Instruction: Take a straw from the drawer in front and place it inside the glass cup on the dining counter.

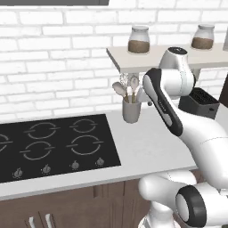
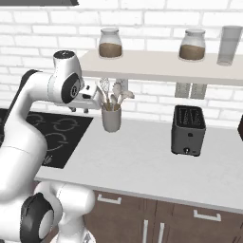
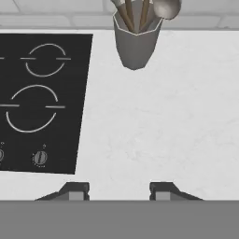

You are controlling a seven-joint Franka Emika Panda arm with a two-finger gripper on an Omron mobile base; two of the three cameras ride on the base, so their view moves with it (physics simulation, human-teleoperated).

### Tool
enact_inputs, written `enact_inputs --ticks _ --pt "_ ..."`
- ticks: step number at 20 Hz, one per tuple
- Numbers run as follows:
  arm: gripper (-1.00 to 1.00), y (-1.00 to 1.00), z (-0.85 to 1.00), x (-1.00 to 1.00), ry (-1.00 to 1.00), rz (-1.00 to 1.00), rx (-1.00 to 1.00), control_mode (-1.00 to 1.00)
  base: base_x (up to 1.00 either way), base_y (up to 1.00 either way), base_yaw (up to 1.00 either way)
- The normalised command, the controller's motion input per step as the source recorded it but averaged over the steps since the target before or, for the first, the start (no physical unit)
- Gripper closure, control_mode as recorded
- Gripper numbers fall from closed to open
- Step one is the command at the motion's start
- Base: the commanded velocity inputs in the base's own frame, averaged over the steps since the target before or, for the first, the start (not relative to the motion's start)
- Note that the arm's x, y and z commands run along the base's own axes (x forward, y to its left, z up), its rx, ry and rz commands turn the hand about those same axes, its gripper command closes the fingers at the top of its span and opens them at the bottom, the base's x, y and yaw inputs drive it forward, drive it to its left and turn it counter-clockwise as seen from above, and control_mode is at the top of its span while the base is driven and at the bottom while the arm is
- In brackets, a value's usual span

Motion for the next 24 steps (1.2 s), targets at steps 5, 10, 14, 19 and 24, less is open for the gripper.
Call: enact_inputs --ticks 5,10,14,19,24 --pt "-1.0 -0.03 -0.07 -0.42 0.0 0.0 0.0 -1.0 0.0 0.0 0.0" --pt "-1.0 -0.02 -0.34 -0.64 0.0 -0.05 0.0 -1.0 0.0 0.0 0.0" --pt "-1.0 -0.01 -0.64 -0.38 0.0 -0.09 0.0 -1.0 0.0 0.0 0.0" --pt "-1.0 0.0 -0.66 -0.14 0.0 -0.12 0.0 -1.0 0.0 0.0 0.0" --pt "-1.0 0.0 -0.58 -0.07 0.0 -0.12 0.0 -1.0 0.0 0.0 0.0"
